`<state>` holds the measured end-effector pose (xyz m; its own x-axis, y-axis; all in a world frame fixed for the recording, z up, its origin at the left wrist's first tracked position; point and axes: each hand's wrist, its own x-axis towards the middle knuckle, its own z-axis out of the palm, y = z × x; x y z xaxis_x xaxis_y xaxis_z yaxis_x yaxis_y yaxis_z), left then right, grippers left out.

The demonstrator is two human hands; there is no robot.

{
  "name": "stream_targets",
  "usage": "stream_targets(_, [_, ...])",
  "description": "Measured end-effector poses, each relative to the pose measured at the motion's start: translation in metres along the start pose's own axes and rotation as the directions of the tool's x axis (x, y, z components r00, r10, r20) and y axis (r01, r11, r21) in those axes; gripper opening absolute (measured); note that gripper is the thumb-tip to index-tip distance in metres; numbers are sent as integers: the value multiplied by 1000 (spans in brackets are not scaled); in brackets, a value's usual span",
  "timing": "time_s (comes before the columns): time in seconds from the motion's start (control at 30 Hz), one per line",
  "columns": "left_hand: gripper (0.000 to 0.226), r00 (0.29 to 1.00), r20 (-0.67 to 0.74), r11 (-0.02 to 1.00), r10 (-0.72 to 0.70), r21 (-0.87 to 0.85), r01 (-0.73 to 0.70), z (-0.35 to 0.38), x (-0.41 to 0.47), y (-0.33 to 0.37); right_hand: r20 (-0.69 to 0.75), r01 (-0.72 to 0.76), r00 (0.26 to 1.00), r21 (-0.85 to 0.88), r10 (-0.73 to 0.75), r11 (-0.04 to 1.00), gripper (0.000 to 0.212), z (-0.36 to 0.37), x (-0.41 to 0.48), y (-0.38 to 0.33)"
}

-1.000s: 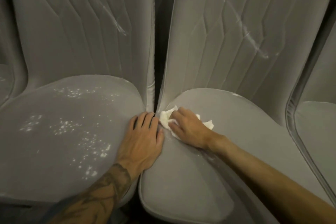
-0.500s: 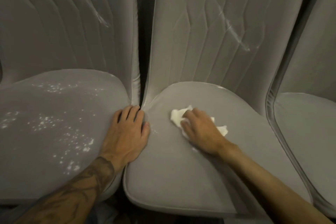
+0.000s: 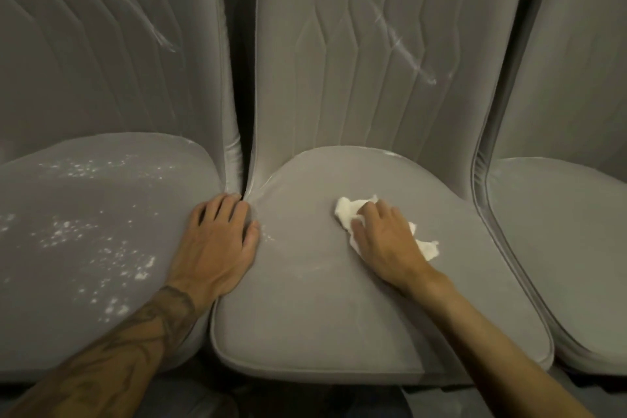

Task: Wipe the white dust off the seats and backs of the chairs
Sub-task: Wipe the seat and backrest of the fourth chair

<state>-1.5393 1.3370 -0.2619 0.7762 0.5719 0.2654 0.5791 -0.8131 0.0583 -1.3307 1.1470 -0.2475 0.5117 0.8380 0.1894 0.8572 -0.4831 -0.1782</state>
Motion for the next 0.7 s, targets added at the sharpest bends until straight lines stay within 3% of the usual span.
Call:
stream_targets(0.07, [40, 1000, -4, 1000, -4, 0, 4, -1, -1, 1, -52, -53, 997, -41, 51, 998, 21, 0, -7, -18])
stream_targets(0.2, [44, 1000, 5, 1000, 3, 9, -3, -1, -1, 2, -46, 229, 973, 109, -225, 967, 20, 19, -42, -94])
stream_targets(0.3, [44, 1000, 2, 1000, 6, 26, -6, 0, -1, 2, -75, 258, 966, 187, -248, 948, 21, 9, -39, -80])
stream_targets(0.37, [41, 1000, -12, 999, 15, 43, -14, 0, -1, 2, -98, 171, 982, 110, -160, 979, 18, 1, -30, -50])
stream_targets(0.47, [36, 998, -49, 998, 40, 49, -38, 1, -3, 1, -15, -162, 987, 26, 163, 986, 26, 0, -18, -27])
stream_targets(0.53, [35, 996, -58, 997, 60, 58, -56, 1, -3, 0, -9, -203, 979, -42, 203, 978, 31, 5, -20, -49])
stream_targets(0.63, [35, 996, -56, 996, 71, 65, -68, 3, -4, -3, 33, 90, 995, 19, -91, 996, 35, 24, -39, -110])
stream_targets(0.7, [38, 994, -63, 994, 92, 61, -88, 5, -5, -5, 20, 170, 985, 136, -174, 976, 31, 25, -50, -130])
